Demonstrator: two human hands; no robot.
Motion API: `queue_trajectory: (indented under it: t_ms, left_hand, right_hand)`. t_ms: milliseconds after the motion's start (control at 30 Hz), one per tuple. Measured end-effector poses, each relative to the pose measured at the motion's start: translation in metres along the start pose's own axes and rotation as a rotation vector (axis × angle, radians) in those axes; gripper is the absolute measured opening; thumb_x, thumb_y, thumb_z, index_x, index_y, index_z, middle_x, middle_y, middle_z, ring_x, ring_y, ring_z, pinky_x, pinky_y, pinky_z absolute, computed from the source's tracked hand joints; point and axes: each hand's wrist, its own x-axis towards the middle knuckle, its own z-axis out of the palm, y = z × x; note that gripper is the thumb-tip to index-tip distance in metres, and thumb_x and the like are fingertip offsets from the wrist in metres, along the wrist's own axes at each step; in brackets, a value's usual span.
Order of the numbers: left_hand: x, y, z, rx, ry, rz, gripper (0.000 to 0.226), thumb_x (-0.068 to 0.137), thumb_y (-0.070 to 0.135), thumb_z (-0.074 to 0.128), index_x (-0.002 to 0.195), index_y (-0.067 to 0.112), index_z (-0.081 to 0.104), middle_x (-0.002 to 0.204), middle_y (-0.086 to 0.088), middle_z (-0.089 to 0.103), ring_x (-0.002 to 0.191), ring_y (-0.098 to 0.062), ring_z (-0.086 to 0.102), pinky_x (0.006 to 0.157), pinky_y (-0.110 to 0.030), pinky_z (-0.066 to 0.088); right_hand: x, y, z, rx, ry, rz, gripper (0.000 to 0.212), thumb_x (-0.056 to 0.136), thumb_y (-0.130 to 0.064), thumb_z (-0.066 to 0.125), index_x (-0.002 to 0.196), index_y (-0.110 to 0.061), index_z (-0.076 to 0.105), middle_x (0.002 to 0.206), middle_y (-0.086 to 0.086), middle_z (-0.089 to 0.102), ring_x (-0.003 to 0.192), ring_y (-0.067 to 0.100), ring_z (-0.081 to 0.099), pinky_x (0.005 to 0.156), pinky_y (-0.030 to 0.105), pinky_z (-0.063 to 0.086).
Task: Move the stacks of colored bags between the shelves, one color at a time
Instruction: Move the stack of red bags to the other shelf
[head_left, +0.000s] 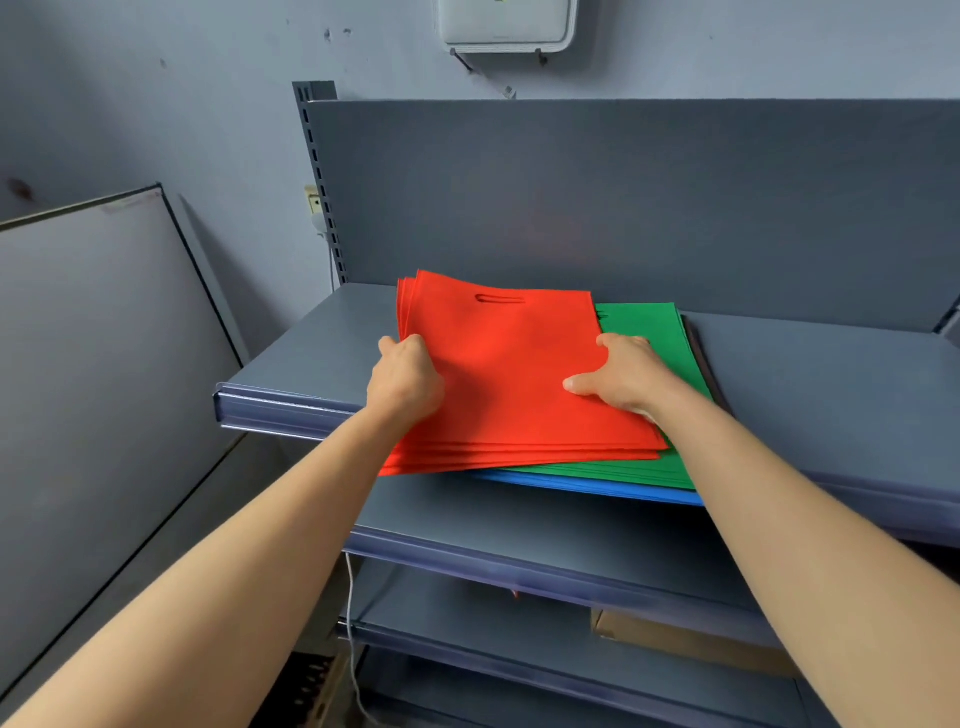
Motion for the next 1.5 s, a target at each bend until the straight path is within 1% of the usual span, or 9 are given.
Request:
queue_trajectory:
  t_ms: [100,233,433,667,1033,1233,1333,1400,1500]
  left_hand:
    - [-0.001,-0.003,0.001,-0.016,0.001,0.002,0.041,0.086,0.000,0.040,0.126,0.002,0.049,0.130,-0.019,0.037,0.110,-0.042,0.051,0.097,-0.043,0.040]
    - [-0.005,-0.007,-0.003,-0.046,0.081,0.029,0.040,0.084,-0.002,0.041,0.123,0.001,0.051,0.128,-0.018,0.040,0.108,-0.041,0.052,0.097,-0.043,0.041]
    - [-0.016,-0.014,-0.045,-0.077,0.302,0.082,0.044,0.081,-0.006,0.039,0.123,0.002,0.049,0.127,-0.015,0.039,0.106,-0.040,0.052,0.092,-0.043,0.041]
    - [-0.050,-0.050,-0.104,-0.045,0.595,0.010,0.051,0.080,-0.008,0.036,0.128,0.007,0.044,0.128,-0.011,0.036,0.101,-0.037,0.051,0.084,-0.043,0.042]
    - [-0.160,-0.129,-0.151,0.079,0.897,-0.315,0.056,0.080,-0.010,0.036,0.133,0.008,0.044,0.130,-0.012,0.037,0.101,-0.036,0.053,0.080,-0.039,0.042]
    - [-0.246,-0.164,-0.173,0.200,1.030,-0.521,0.059,0.081,-0.011,0.039,0.137,0.007,0.042,0.133,-0.015,0.038,0.102,-0.038,0.055,0.087,-0.038,0.040]
    - [-0.287,-0.180,-0.190,0.272,1.091,-0.600,0.058,0.081,-0.011,0.040,0.137,0.006,0.043,0.134,-0.016,0.038,0.103,-0.038,0.054,0.089,-0.033,0.038]
    - [-0.311,-0.190,-0.201,0.301,1.126,-0.646,0.057,0.082,-0.011,0.039,0.137,0.005,0.043,0.133,-0.016,0.038,0.102,-0.037,0.055,0.089,-0.033,0.040]
    - [-0.343,-0.206,-0.213,0.305,1.164,-0.687,0.056,0.083,-0.011,0.039,0.137,0.005,0.043,0.132,-0.016,0.039,0.099,-0.036,0.057,0.089,-0.035,0.042]
  right_hand:
    - [0.003,-0.004,0.003,0.105,0.054,0.079,0.061,0.073,-0.024,0.077,0.124,-0.001,0.052,0.127,0.016,0.053,0.114,0.030,0.053,0.093,0.034,0.045]
    - [0.000,-0.014,0.004,0.171,0.003,0.060,0.063,0.074,-0.005,0.075,0.131,-0.003,0.049,0.131,0.016,0.052,0.118,0.029,0.052,0.097,0.032,0.042]
    - [-0.017,-0.061,0.000,0.005,0.200,-0.181,0.051,0.083,-0.002,0.057,0.133,-0.012,0.049,0.136,0.014,0.048,0.124,0.029,0.047,0.101,0.031,0.038]
    - [-0.052,-0.134,0.014,-0.028,0.250,-0.443,0.052,0.085,0.002,0.044,0.135,-0.012,0.044,0.133,0.015,0.038,0.112,0.040,0.051,0.094,0.040,0.043]
    - [-0.130,-0.205,0.063,0.173,0.049,-0.885,0.054,0.084,0.004,0.046,0.135,-0.012,0.046,0.136,0.014,0.037,0.112,0.038,0.051,0.096,0.036,0.039]
    - [-0.199,-0.238,0.092,0.260,-0.082,-1.083,0.051,0.084,0.004,0.047,0.133,-0.009,0.048,0.136,0.012,0.037,0.110,0.037,0.052,0.092,0.035,0.039]
    - [-0.236,-0.255,0.104,0.262,-0.137,-1.176,0.042,0.084,0.003,0.047,0.124,-0.006,0.052,0.134,0.012,0.038,0.105,0.038,0.053,0.087,0.036,0.041]
    - [-0.259,-0.267,0.111,0.272,-0.167,-1.242,0.035,0.082,0.003,0.048,0.116,-0.004,0.054,0.131,0.014,0.039,0.104,0.040,0.054,0.088,0.039,0.042]
    - [-0.291,-0.284,0.123,0.270,-0.208,-1.304,0.035,0.083,0.003,0.049,0.117,-0.003,0.054,0.134,0.014,0.038,0.108,0.039,0.053,0.091,0.039,0.040]
